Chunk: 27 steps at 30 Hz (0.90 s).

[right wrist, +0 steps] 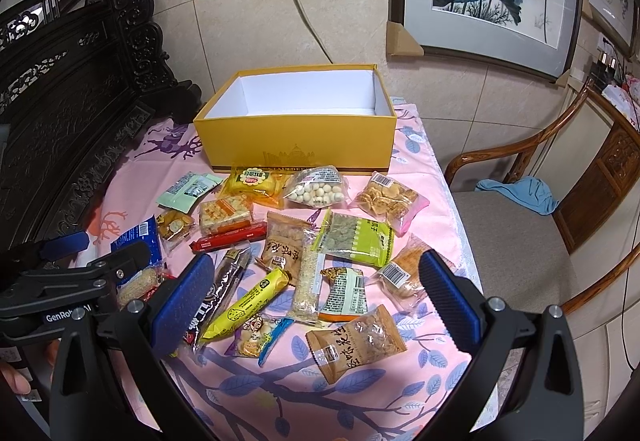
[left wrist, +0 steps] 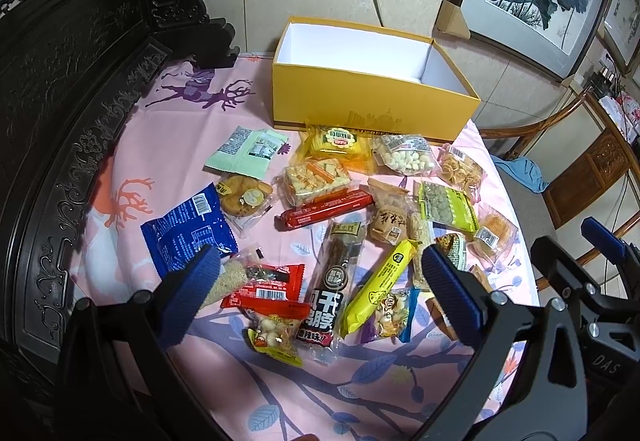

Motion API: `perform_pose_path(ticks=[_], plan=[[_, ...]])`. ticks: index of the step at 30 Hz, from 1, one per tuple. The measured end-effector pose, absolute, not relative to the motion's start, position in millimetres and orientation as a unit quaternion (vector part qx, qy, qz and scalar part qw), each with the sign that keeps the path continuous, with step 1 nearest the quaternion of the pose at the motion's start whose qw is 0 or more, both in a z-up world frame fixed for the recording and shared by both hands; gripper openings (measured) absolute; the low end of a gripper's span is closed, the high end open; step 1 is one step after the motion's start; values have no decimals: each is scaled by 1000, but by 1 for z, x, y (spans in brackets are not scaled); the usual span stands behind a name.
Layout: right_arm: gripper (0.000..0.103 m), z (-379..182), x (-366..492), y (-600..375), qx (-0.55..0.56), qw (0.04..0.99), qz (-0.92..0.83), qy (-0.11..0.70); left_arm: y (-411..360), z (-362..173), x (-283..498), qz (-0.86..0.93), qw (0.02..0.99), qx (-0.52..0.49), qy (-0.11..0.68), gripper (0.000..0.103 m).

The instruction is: Organize snacks

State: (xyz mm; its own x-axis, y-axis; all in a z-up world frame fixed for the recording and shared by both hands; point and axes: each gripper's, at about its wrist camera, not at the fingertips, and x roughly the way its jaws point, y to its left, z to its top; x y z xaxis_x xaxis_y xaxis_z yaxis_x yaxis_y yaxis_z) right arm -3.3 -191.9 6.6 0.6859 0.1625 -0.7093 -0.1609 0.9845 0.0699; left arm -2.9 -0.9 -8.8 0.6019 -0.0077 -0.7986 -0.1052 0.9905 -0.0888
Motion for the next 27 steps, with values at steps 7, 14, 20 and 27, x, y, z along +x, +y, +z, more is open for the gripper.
perform_pose_path(ticks=[7, 14, 20, 27], plan=[[102, 7, -3, -191, 1, 918, 88, 387, -1, -9, -3, 26, 892, -64, 447, 101], [102, 7, -3, -191, 1, 918, 88, 388, -1, -10, -3, 26, 891, -65, 448, 101], [102, 6, -3, -191, 2, 917, 88, 389, -2, -12, -5, 25, 889, -68, 451, 101], [102, 5, -4, -188, 2, 917, 88, 389, -1, -12, -4, 25, 889, -70, 453, 101]])
